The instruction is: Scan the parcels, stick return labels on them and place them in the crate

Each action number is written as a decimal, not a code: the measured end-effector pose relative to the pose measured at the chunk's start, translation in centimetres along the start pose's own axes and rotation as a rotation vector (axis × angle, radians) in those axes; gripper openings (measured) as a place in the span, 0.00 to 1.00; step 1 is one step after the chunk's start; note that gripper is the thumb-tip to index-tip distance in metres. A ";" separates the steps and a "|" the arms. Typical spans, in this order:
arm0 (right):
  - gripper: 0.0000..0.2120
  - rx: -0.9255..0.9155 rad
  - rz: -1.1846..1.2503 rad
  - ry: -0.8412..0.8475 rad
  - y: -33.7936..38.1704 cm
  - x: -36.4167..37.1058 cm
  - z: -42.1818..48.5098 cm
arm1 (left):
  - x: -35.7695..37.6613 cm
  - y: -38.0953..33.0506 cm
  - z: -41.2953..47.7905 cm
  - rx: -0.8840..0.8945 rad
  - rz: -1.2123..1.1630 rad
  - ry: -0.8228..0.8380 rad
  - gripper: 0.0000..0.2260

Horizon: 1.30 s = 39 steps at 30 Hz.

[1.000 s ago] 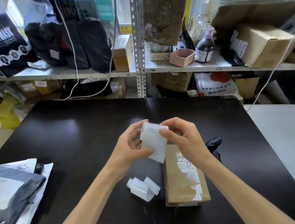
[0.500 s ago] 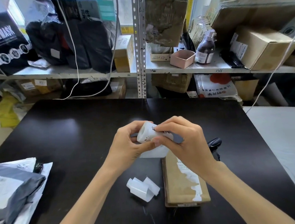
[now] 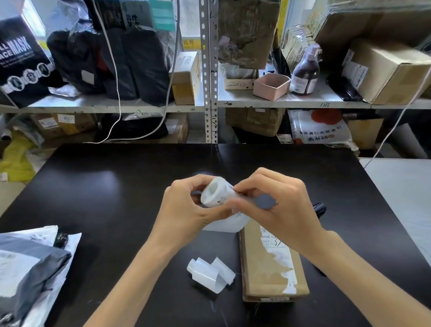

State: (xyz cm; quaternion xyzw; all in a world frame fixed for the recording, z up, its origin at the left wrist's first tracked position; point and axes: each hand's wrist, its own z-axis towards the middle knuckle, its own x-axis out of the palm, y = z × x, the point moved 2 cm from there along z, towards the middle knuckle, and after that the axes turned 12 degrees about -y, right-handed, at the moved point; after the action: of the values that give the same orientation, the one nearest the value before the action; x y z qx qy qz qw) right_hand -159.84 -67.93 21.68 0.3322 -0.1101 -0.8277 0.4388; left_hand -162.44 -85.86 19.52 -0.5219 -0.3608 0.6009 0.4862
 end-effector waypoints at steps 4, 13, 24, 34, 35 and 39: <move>0.09 0.034 0.008 -0.008 0.0 0.0 0.0 | 0.1 -0.3 -0.1 0.041 0.079 0.007 0.21; 0.12 0.031 0.034 0.019 -0.1 -0.4 0.1 | 0.2 -0.6 0.2 0.068 0.115 0.023 0.20; 0.09 0.011 -0.002 0.076 -0.6 -0.2 0.2 | -0.2 -0.7 0.2 0.075 0.217 -0.037 0.19; 0.08 0.043 0.006 0.049 -0.5 -0.3 0.0 | 0.0 -0.3 0.2 0.077 0.166 0.013 0.18; 0.09 0.050 0.011 0.041 -0.5 -0.3 0.0 | -0.1 -0.2 0.2 0.070 0.153 0.015 0.18; 0.14 0.091 0.047 0.056 -0.5 -0.1 -0.1 | 0.0 -0.2 0.3 0.073 0.146 0.037 0.19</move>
State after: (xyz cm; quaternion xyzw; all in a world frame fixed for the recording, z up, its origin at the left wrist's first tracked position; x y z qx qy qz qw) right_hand -160.05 -67.52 21.44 0.3721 -0.1431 -0.8017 0.4454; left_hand -162.67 -85.84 19.76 -0.5397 -0.2905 0.6377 0.4665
